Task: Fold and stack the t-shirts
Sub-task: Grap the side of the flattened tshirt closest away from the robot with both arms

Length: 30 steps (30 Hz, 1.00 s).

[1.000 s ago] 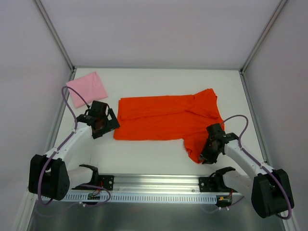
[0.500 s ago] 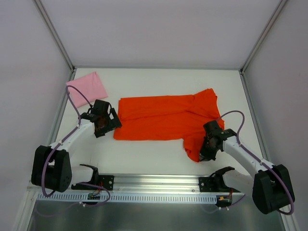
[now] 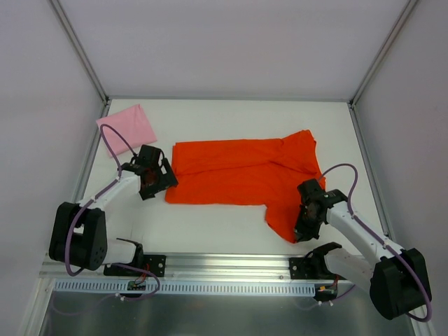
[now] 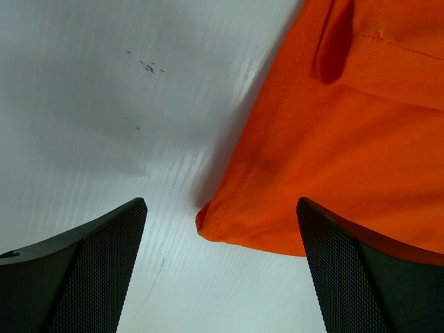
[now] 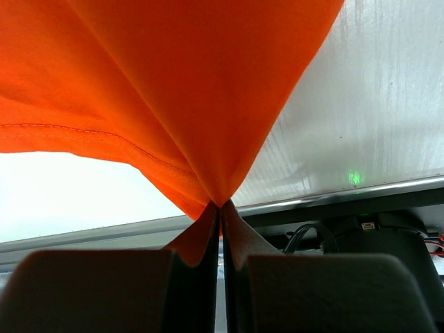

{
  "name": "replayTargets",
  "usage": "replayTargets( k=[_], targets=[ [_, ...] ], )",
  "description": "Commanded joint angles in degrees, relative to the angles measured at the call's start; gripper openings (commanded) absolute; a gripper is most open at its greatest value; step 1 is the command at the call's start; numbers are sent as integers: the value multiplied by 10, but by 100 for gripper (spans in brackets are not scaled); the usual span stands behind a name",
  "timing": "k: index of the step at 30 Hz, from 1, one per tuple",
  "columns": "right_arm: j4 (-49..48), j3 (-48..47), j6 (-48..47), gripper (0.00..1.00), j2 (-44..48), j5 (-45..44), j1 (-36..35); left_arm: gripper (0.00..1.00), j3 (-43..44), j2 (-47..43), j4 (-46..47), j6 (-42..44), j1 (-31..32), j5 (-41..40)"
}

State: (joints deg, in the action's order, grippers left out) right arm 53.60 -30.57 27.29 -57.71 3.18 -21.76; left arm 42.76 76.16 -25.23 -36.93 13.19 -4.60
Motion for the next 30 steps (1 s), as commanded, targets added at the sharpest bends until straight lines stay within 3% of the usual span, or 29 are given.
replayTargets(
  k=[1, 19, 22, 26, 27, 30],
  targets=[
    [33, -4, -11, 1, -1, -8, -4, 87, -8, 5, 12, -14, 6, -1],
    [26, -24, -33, 1, -15, -15, -3, 70, -51, 4, 17, -50, 27, 5],
    [23, -25, -34, 1, -17, -14, -4, 61, -54, -1, 11, -52, 27, -7],
    [20, -24, -30, 1, -15, -11, -4, 41, -59, -6, 12, -50, 27, -12],
    [20, -24, -30, 1, -15, -11, -4, 32, -59, -1, 15, -50, 27, -11],
    [22, -23, -30, 1, -15, -12, -2, 19, -60, 10, 21, -50, 27, -9]
  ],
)
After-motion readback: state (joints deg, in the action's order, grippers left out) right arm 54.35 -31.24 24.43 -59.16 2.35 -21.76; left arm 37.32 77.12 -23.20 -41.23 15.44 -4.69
